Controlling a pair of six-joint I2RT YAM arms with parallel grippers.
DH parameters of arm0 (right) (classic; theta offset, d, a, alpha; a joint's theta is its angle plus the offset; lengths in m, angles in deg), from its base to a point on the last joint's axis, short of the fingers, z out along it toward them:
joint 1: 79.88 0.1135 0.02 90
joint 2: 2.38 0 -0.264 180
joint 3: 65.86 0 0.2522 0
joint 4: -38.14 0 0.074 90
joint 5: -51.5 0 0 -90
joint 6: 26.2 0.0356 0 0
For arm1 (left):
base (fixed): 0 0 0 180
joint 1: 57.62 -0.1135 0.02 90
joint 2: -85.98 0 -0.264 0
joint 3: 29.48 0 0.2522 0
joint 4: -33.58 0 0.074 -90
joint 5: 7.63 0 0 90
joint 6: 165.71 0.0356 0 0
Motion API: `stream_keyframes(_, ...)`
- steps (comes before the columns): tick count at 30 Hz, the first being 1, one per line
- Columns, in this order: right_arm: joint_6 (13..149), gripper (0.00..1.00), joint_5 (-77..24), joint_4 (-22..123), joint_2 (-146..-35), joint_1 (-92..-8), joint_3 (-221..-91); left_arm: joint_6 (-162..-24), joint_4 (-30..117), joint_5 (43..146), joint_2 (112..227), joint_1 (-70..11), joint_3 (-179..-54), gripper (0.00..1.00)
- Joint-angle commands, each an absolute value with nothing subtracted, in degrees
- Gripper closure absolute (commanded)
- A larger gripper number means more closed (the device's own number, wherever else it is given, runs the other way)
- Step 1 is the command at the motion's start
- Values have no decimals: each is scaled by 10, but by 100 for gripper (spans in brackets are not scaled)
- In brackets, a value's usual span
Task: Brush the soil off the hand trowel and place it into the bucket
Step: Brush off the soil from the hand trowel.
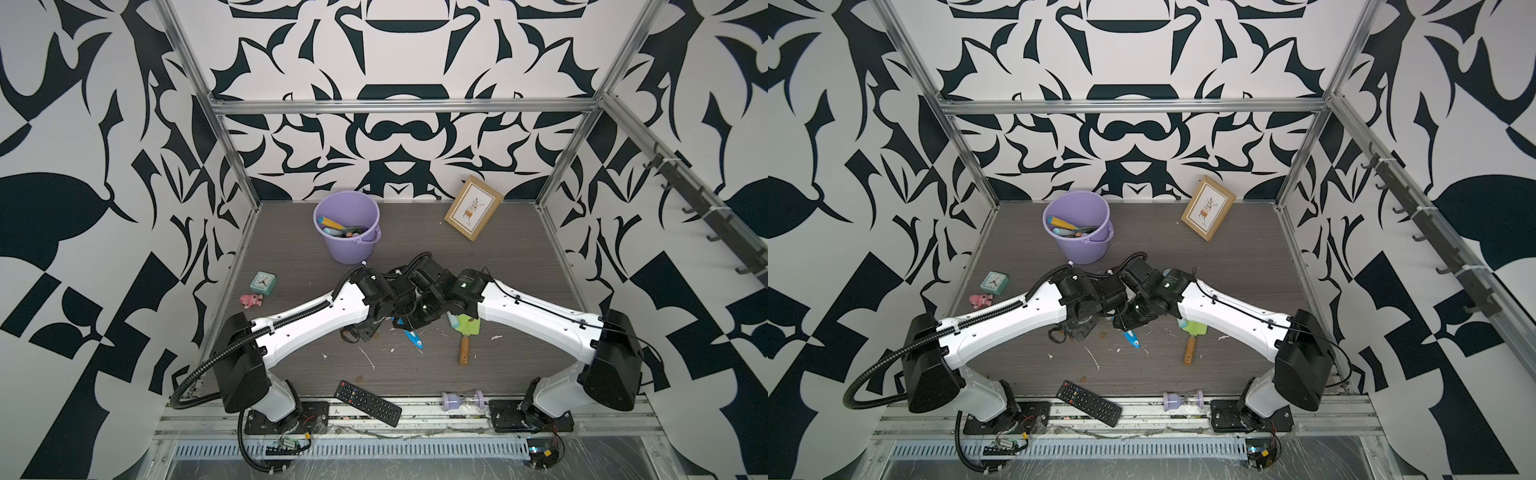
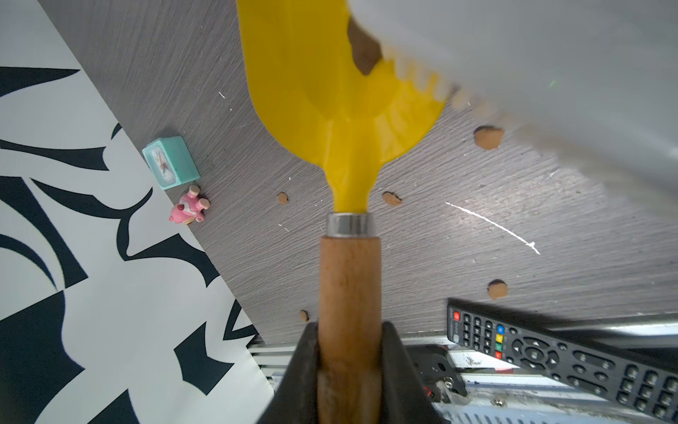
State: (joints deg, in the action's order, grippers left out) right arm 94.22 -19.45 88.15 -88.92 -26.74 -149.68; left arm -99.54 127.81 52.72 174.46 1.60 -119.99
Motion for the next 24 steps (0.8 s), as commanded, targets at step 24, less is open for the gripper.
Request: stream_keyframes(24, 954, 100, -266, 922, -952, -298, -1515, -1059, 1342, 416, 1748, 90, -1201, 100)
